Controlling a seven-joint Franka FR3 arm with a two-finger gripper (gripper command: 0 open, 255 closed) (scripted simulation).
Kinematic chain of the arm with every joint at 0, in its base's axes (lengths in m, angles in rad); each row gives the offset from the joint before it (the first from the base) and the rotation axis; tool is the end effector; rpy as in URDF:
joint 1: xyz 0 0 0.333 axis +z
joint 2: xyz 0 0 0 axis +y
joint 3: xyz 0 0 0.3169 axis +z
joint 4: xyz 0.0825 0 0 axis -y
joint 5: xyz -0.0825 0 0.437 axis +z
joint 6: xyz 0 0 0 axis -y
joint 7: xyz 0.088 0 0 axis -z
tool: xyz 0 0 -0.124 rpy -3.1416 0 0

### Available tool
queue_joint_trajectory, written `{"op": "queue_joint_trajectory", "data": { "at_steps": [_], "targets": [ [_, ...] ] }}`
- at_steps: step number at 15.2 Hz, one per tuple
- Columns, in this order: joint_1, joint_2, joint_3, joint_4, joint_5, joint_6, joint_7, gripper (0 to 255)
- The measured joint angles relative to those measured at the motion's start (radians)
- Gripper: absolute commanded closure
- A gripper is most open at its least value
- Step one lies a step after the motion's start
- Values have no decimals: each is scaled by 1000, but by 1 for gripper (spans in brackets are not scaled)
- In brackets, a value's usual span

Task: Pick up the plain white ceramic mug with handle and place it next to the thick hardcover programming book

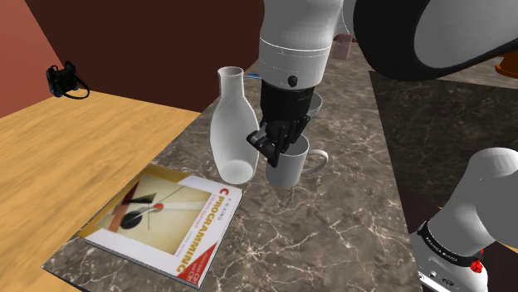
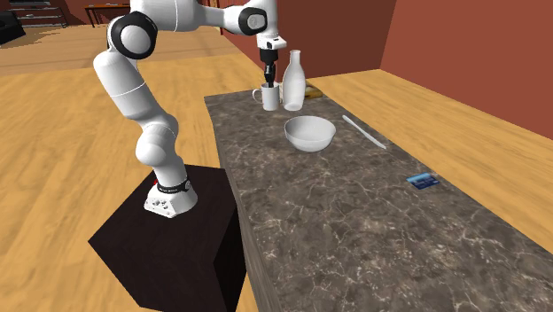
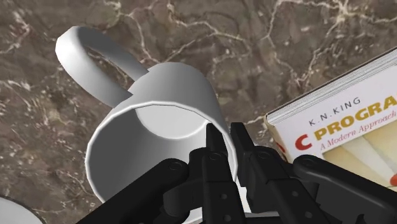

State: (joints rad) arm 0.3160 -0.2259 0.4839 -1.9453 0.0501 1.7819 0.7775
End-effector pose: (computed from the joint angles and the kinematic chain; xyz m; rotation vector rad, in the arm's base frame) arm 0.3715 0.4131 0.5435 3.1274 0.0066 0.1028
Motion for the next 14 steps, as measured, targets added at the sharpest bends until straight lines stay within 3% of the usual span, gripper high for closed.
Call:
{"op": "queue_joint_trajectory", "data": {
  "at_steps": [8, 9, 14],
  "targets": [
    [1, 3, 2, -27, -1, 30, 2, 255],
    [1, 3, 2, -27, -1, 30, 2, 0],
    [1, 3, 2, -26, -1, 30, 2, 0]
  ]
}}
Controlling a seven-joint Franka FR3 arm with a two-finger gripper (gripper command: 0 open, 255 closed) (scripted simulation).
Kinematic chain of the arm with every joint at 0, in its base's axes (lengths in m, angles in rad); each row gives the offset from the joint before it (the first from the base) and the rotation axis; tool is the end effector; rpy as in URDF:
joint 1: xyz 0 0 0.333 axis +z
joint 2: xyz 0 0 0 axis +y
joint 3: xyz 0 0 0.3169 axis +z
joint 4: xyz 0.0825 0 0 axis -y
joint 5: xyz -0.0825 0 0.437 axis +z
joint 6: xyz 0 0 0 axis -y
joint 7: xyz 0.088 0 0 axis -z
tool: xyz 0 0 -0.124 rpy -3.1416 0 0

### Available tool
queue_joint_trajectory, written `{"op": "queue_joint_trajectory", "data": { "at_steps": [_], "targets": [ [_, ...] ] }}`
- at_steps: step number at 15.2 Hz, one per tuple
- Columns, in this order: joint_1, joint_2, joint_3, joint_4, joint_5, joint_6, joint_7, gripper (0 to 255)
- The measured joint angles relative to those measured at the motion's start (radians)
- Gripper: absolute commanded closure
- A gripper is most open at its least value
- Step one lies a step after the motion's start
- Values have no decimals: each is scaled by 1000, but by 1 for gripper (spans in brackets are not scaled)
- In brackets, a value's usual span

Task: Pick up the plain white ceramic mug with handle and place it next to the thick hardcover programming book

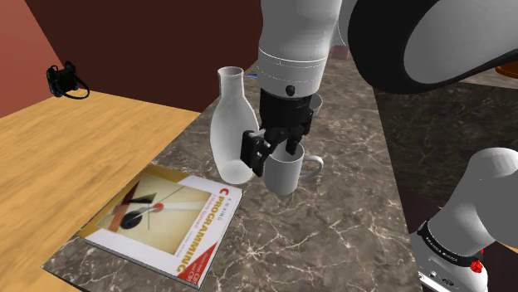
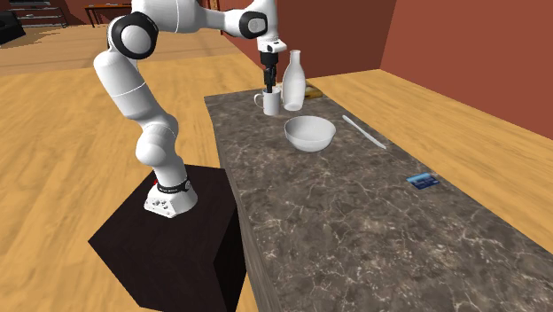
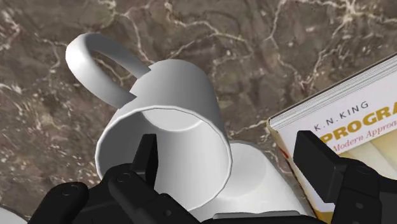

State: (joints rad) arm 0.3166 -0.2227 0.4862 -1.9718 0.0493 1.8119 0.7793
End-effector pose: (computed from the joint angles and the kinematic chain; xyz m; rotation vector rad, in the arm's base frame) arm 0.3722 0.4138 0.5304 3.1278 0.0068 0.1034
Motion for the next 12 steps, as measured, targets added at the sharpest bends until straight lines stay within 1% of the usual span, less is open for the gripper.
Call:
{"op": "queue_joint_trajectory", "data": {
  "at_steps": [2, 6, 12],
  "targets": [
    [0, 2, 1, 19, -1, -17, 3, 0],
    [-3, 4, -3, 117, -3, -112, 1, 0],
    [-2, 6, -2, 133, -4, -127, 3, 0]
  ]
}}
